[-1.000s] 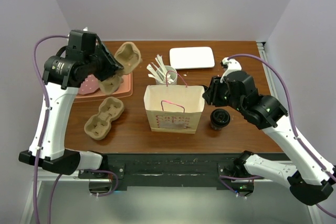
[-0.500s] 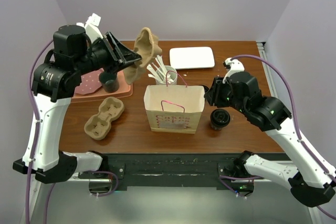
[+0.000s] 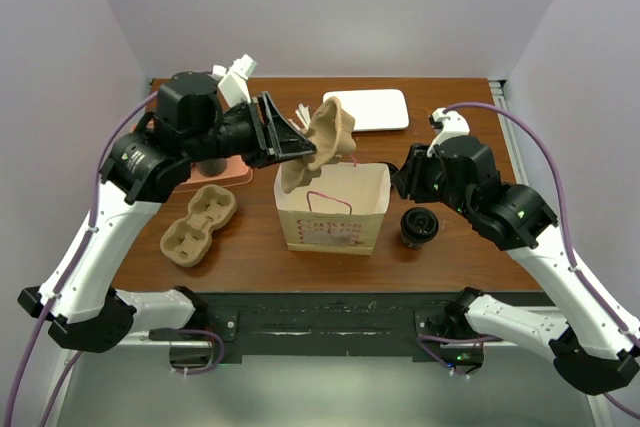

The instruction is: Pack the takeout coffee

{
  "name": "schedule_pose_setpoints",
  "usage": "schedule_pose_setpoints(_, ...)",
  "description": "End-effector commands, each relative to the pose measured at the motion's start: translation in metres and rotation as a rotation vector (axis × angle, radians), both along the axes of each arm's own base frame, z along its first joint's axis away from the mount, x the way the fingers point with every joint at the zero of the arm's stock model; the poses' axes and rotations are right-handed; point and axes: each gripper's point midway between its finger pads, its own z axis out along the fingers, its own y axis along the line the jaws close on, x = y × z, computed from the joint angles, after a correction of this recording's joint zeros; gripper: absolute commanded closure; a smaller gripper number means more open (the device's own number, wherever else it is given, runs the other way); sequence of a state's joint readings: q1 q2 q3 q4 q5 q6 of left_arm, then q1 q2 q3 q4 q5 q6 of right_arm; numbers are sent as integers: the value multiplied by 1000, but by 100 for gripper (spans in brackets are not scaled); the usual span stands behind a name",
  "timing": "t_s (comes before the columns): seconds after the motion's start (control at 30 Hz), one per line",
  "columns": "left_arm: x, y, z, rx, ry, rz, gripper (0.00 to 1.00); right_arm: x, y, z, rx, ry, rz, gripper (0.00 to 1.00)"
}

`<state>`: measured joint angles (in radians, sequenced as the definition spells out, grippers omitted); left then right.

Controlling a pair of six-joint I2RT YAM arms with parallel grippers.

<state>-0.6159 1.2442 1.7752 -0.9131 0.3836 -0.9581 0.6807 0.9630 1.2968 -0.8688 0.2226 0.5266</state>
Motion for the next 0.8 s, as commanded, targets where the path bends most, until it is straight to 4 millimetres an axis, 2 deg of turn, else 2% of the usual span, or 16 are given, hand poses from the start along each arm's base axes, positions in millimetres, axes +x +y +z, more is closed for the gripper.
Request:
schedule_pose_setpoints(0.0, -1, -9, -7, 1, -21, -36, 77, 1, -6, 19, 39, -50, -45, 62)
schedule_pose_setpoints(0.17, 6, -14, -28, 28, -8, -47, 77, -2, -12, 20, 41, -52, -64, 62)
schedule_pose_setpoints(0.3, 15, -19, -28, 22, -23, -40, 77, -4, -11, 18, 52, -43, -65, 62)
schedule_pose_setpoints(0.43, 22, -25, -30, 22, -23, -42, 78, -5, -1, 14, 75, -36, -19, 61)
schedule_pose_setpoints(0.53, 22, -24, -34, 32, -14, -40, 78, -11, 16, 23, 120, -49, 85, 62)
schedule_pose_setpoints(0.6, 23, -22, -38, 50, -13, -28, 78, -16, 25, 39, 172, -101, 149, 61)
schedule_pose_setpoints(0.77, 21, -16, -51, 103, 0, -25, 78, -23, 29, 69, 201, -205, 231, 59)
